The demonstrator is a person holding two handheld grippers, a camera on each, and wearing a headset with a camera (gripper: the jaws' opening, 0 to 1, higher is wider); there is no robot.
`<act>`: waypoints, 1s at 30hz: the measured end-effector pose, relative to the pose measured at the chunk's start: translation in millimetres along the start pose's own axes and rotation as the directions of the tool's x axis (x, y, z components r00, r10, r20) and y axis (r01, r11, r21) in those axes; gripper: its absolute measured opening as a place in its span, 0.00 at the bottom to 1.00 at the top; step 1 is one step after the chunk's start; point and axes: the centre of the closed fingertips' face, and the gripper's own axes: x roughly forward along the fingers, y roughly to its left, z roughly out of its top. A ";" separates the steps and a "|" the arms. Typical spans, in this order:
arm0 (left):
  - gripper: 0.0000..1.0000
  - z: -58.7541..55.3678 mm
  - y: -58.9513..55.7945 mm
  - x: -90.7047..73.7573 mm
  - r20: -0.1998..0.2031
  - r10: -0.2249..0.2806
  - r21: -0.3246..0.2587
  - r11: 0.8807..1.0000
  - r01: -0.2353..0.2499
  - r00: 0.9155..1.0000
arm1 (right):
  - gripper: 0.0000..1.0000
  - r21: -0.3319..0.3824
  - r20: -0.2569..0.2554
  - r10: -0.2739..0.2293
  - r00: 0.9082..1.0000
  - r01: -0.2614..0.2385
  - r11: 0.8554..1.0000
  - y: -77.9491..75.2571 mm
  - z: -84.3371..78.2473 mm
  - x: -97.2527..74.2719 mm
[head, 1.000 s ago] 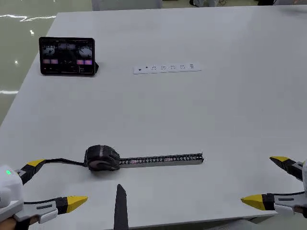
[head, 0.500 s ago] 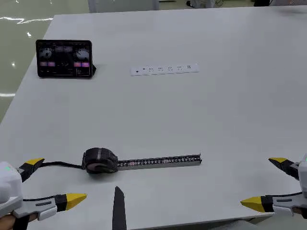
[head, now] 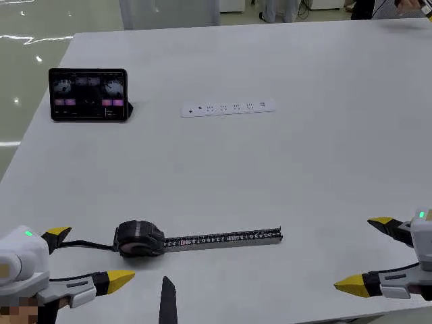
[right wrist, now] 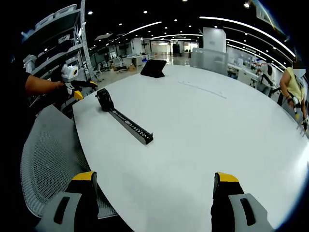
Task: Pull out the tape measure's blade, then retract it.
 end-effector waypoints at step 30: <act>0.99 21.0 -10.2 36.0 0.023 0.110 -0.064 0.992 -0.109 0.994 | 0.99 -0.247 -0.217 0.151 0.964 -0.204 0.947 2.8 47.0 44.6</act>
